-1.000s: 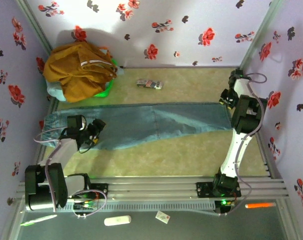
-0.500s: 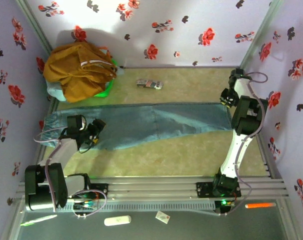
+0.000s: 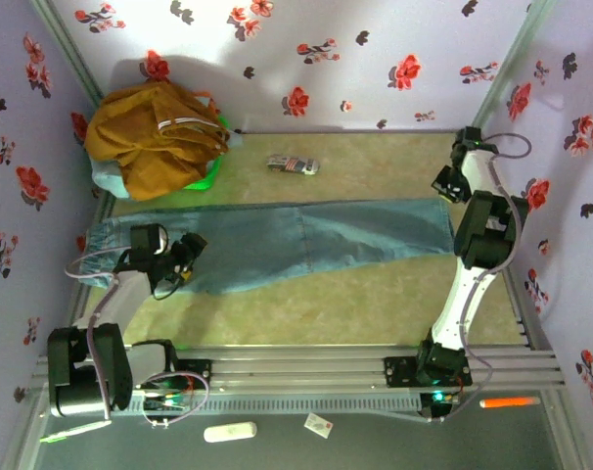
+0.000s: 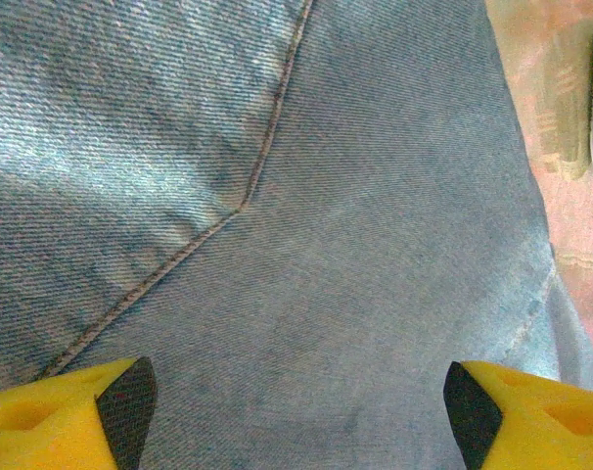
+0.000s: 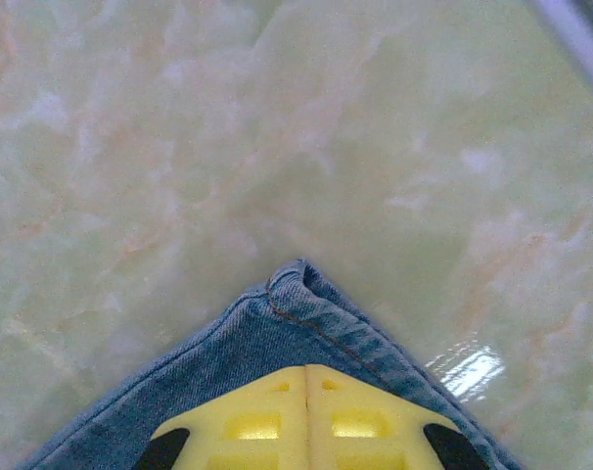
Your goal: Fold and stack the trousers
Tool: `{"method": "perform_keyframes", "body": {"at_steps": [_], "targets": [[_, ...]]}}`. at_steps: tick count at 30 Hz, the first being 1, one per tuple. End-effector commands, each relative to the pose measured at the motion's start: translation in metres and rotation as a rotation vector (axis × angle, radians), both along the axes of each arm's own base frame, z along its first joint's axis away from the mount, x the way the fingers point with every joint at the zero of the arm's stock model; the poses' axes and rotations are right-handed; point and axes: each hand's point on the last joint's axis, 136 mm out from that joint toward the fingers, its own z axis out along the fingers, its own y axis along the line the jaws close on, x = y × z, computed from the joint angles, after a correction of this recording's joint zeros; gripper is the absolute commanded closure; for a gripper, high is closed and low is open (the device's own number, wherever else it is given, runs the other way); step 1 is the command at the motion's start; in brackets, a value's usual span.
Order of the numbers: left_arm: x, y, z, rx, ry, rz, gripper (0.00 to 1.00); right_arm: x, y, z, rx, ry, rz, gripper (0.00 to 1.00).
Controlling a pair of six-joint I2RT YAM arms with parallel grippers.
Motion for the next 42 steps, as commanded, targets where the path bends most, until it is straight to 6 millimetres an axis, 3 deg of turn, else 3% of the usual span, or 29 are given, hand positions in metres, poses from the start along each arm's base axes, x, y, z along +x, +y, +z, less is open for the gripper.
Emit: {"method": "perform_keyframes", "body": {"at_steps": [1, 3, 5, 7, 10, 15, 18, 22, 26, 29, 34, 38, 42], "targets": [[0.003, -0.003, 0.013, 0.006, -0.030, -0.033, 0.19, 0.006, -0.028, 0.057, -0.125, -0.103, -0.072, 1.00], [0.003, -0.004, 0.012, 0.005, -0.030, -0.036, 0.19, 0.015, -0.030, 0.050, -0.106, -0.105, -0.059, 0.99], [0.004, -0.005, 0.011, 0.000, -0.027, -0.043, 0.19, 0.023, -0.027, 0.034, -0.063, -0.066, -0.043, 0.87], [0.005, -0.007, 0.011, -0.006, -0.024, -0.053, 0.19, 0.027, -0.026, 0.017, -0.036, -0.013, -0.033, 0.61], [0.005, -0.009, 0.013, -0.014, -0.026, -0.071, 0.18, 0.019, -0.022, 0.010, -0.020, 0.022, -0.027, 0.53], [0.005, -0.009, 0.017, -0.012, -0.038, -0.074, 0.18, -0.032, -0.022, 0.001, -0.045, 0.030, -0.092, 0.39], [0.005, -0.010, 0.018, -0.010, -0.039, -0.076, 0.18, -0.072, -0.021, -0.012, -0.002, 0.029, -0.164, 0.34], [0.004, -0.010, 0.018, -0.009, -0.036, -0.081, 0.18, -0.107, -0.011, -0.034, 0.102, 0.022, -0.217, 0.25], [0.003, -0.011, 0.015, -0.014, -0.034, -0.087, 0.18, -0.112, 0.010, -0.070, 0.319, 0.016, -0.235, 0.32], [0.002, -0.012, 0.016, -0.020, -0.036, -0.086, 0.18, -0.097, 0.020, -0.076, 0.444, -0.061, -0.255, 0.44], [-0.001, -0.012, 0.022, -0.017, -0.055, -0.089, 0.18, -0.090, 0.014, -0.065, 0.428, -0.103, -0.260, 0.79], [-0.002, -0.012, 0.024, -0.019, -0.056, -0.085, 0.18, -0.090, 0.003, -0.051, 0.375, -0.129, -0.269, 1.00], [-0.001, -0.012, 0.025, -0.020, -0.049, -0.087, 0.18, -0.098, -0.015, -0.035, 0.288, -0.145, -0.310, 1.00]]}}
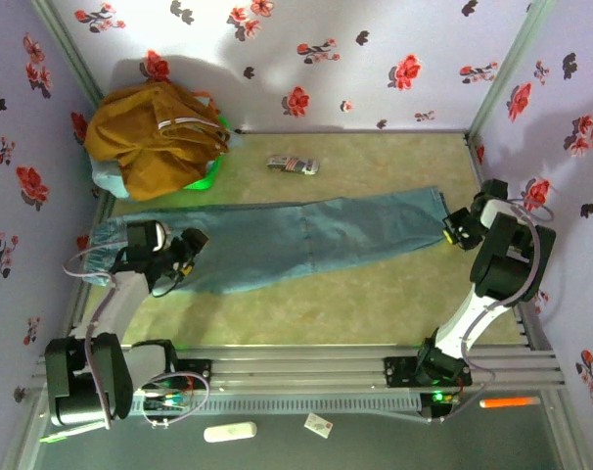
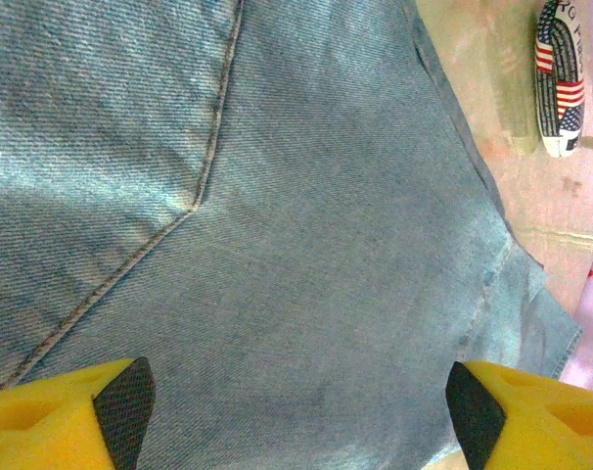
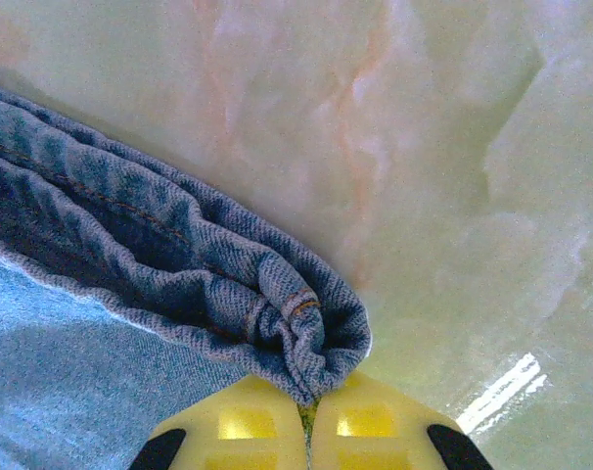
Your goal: Fold and stack the trousers
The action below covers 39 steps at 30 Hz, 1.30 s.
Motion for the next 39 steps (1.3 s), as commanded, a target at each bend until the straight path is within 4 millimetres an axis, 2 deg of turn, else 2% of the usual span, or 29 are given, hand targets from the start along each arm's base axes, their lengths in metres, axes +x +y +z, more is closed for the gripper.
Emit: {"method": "perform_keyframes", "body": {"at_steps": [1, 4, 6, 9, 12, 15, 18, 21, 23, 24, 26, 29, 33, 36, 39], "targets": [[-0.002, -0.004, 0.006, 0.004, -0.004, -0.035, 0.18, -0.004, -0.019, 0.026, -0.090, -0.037, -0.055, 1.00], [-0.002, -0.004, 0.013, 0.002, -0.015, -0.035, 0.18, -0.015, -0.037, 0.046, -0.152, -0.045, -0.109, 1.00], [-0.001, -0.005, 0.017, -0.003, -0.025, -0.031, 0.18, -0.010, -0.041, 0.066, -0.185, -0.099, -0.107, 1.00], [0.008, -0.015, 0.025, -0.016, -0.043, -0.039, 0.19, 0.015, -0.016, 0.102, -0.224, -0.159, 0.022, 1.00], [0.020, -0.020, 0.024, 0.004, -0.025, -0.042, 0.18, 0.033, 0.023, 0.130, -0.271, -0.193, 0.158, 1.00], [0.027, -0.014, 0.019, 0.044, -0.005, -0.028, 0.18, 0.043, 0.066, 0.155, -0.286, -0.260, 0.266, 1.00], [0.029, -0.002, 0.005, 0.114, 0.049, -0.016, 0.18, 0.048, 0.120, 0.177, -0.290, -0.325, 0.389, 1.00], [0.030, 0.008, -0.010, 0.117, 0.102, 0.020, 0.18, 0.046, 0.196, 0.193, -0.289, -0.382, 0.557, 1.00], [0.031, 0.013, -0.017, 0.090, 0.107, 0.057, 0.18, 0.038, 0.255, 0.200, -0.275, -0.428, 0.671, 1.00], [0.030, 0.014, -0.019, 0.075, 0.105, 0.074, 0.18, 0.034, 0.278, 0.201, -0.263, -0.442, 0.714, 1.00], [0.030, 0.015, -0.022, 0.052, 0.100, 0.093, 0.18, 0.019, 0.340, 0.199, -0.224, -0.472, 0.833, 1.00], [0.026, 0.018, -0.022, 0.055, 0.113, 0.100, 0.18, -0.004, 0.412, 0.183, -0.194, -0.475, 0.942, 1.00], [0.024, 0.026, -0.025, 0.063, 0.116, 0.113, 0.17, -0.028, 0.493, 0.133, -0.120, -0.412, 1.006, 1.00], [0.024, 0.028, -0.028, 0.068, 0.118, 0.111, 0.17, -0.041, 0.539, 0.107, -0.075, -0.384, 1.043, 1.00], [0.021, 0.030, -0.038, 0.070, 0.141, 0.111, 0.17, -0.054, 0.566, 0.095, -0.081, -0.363, 1.081, 1.00]]}}
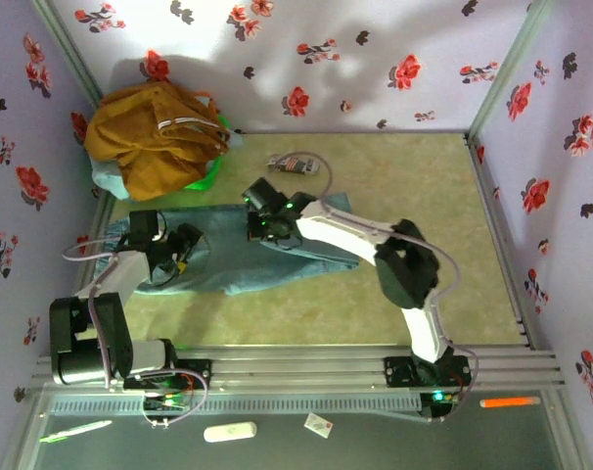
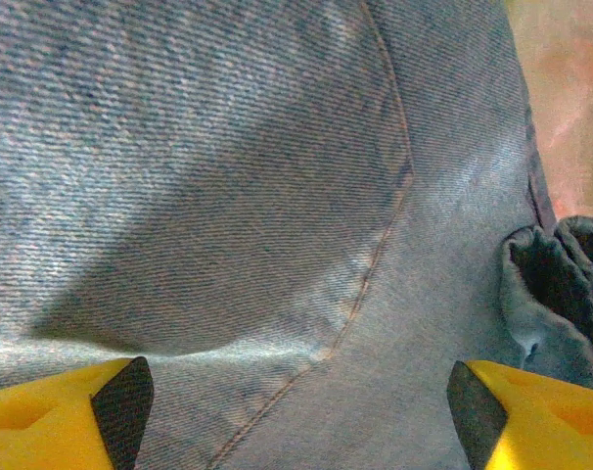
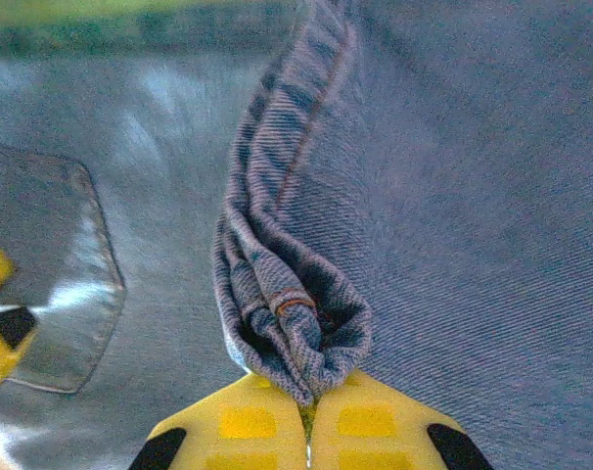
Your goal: Fold and stack the trousers
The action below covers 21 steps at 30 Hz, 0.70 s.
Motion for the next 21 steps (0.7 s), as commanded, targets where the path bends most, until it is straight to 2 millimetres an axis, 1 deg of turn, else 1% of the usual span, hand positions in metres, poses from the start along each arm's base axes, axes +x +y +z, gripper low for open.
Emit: {"method": "perform_keyframes", "body": {"at_steps": [1, 2, 4, 7, 11, 14, 16, 19, 21], "targets": [[-0.004, 0.004, -0.013, 0.008, 0.022, -0.003, 0.17, 0.000, 0.029, 0.020, 0.057, -0.025, -0.026, 1.00], [-0.005, 0.003, -0.016, 0.001, 0.028, -0.005, 0.17, -0.003, 0.031, 0.018, 0.047, -0.021, -0.019, 1.00], [-0.005, 0.004, -0.021, -0.007, 0.035, -0.004, 0.17, -0.007, 0.031, 0.021, 0.045, -0.026, -0.017, 1.00], [-0.005, 0.003, -0.022, -0.017, 0.030, -0.005, 0.17, -0.009, 0.024, 0.036, 0.045, -0.061, -0.030, 1.00], [-0.003, 0.003, -0.019, -0.025, 0.018, -0.010, 0.17, -0.014, 0.015, 0.064, 0.079, -0.102, -0.039, 1.00], [-0.004, 0.003, -0.019, -0.029, 0.015, -0.013, 0.17, -0.023, 0.016, 0.072, 0.086, -0.113, -0.025, 1.00], [-0.003, 0.003, -0.019, -0.031, 0.012, -0.015, 0.17, -0.027, 0.020, 0.066, 0.085, -0.111, -0.017, 1.00], [-0.004, 0.003, -0.020, -0.040, 0.010, -0.015, 0.17, -0.038, 0.030, 0.041, 0.071, -0.052, 0.001, 1.00], [-0.006, 0.005, -0.020, -0.046, 0.013, -0.009, 0.17, -0.054, 0.042, 0.020, 0.077, 0.005, 0.044, 1.00]]}}
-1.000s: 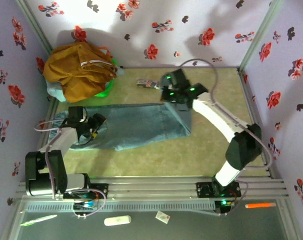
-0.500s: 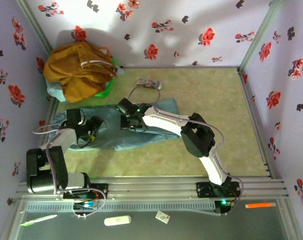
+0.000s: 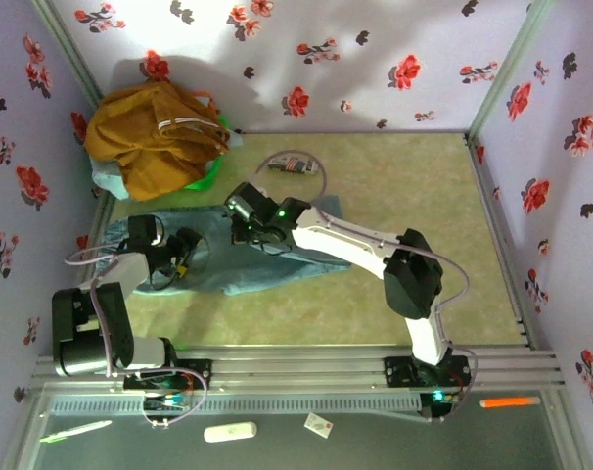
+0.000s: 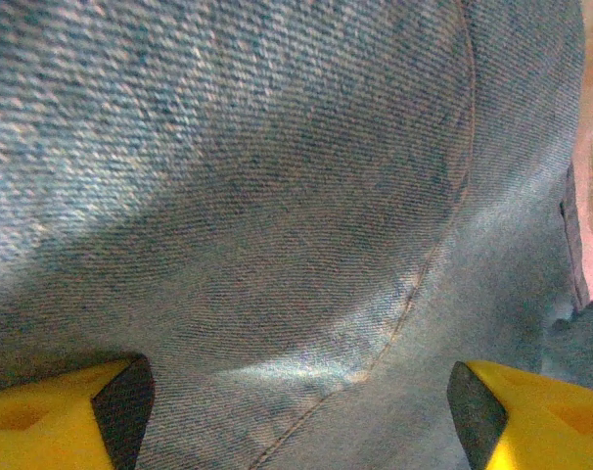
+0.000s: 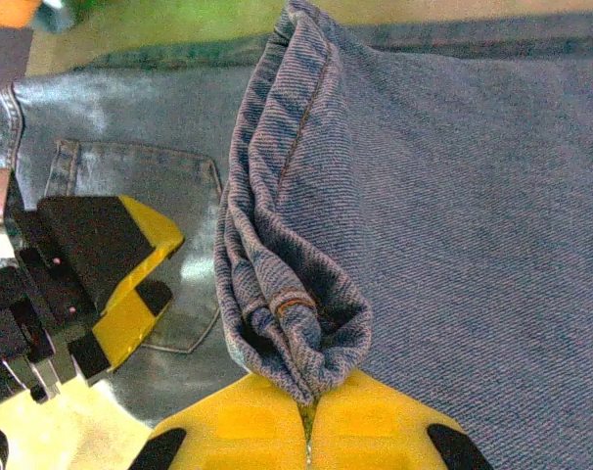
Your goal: Fold and stack the trousers
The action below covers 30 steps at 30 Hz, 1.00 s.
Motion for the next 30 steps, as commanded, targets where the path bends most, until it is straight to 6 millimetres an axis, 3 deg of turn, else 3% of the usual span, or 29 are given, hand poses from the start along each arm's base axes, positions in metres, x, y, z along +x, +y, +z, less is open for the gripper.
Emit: {"method": "perform_keyframes", "body": {"at_steps": [1, 2, 3, 4, 7, 10, 14, 18, 22, 26, 30], "targets": [[-0.006, 0.002, -0.002, -0.006, -0.004, -0.017, 0.17, -0.030, 0.020, -0.044, -0.011, 0.112, 0.070, 1.00], [-0.007, 0.003, -0.001, -0.008, -0.003, -0.012, 0.17, -0.044, 0.028, -0.053, -0.009, 0.157, 0.122, 0.88], [-0.007, 0.005, 0.001, -0.011, -0.006, -0.005, 0.17, -0.061, 0.038, -0.059, 0.009, 0.205, 0.193, 0.69], [-0.007, 0.007, 0.003, -0.012, -0.009, 0.000, 0.17, -0.075, 0.043, -0.063, 0.021, 0.251, 0.242, 0.58], [-0.006, 0.008, 0.014, -0.011, -0.023, 0.004, 0.16, -0.093, 0.041, -0.050, 0.076, 0.279, 0.308, 0.46], [-0.003, 0.002, 0.029, -0.015, -0.047, -0.018, 0.16, -0.074, 0.010, -0.022, 0.073, 0.195, 0.267, 0.43], [0.010, -0.025, 0.049, -0.009, -0.082, -0.106, 0.16, -0.017, -0.063, -0.007, -0.011, 0.107, 0.092, 0.43], [0.026, -0.052, 0.055, 0.030, -0.084, -0.201, 0.17, 0.026, -0.134, -0.016, -0.052, 0.120, -0.067, 0.43], [0.046, -0.066, 0.039, 0.079, -0.041, -0.282, 0.19, 0.049, -0.187, -0.034, -0.109, 0.140, -0.138, 0.42], [0.063, -0.074, 0.013, 0.145, 0.026, -0.369, 0.22, 0.066, -0.216, -0.054, -0.126, 0.171, -0.151, 0.36], [0.075, -0.085, -0.003, 0.143, 0.049, -0.426, 0.36, 0.076, -0.236, -0.080, -0.160, 0.220, -0.154, 0.35]]}}
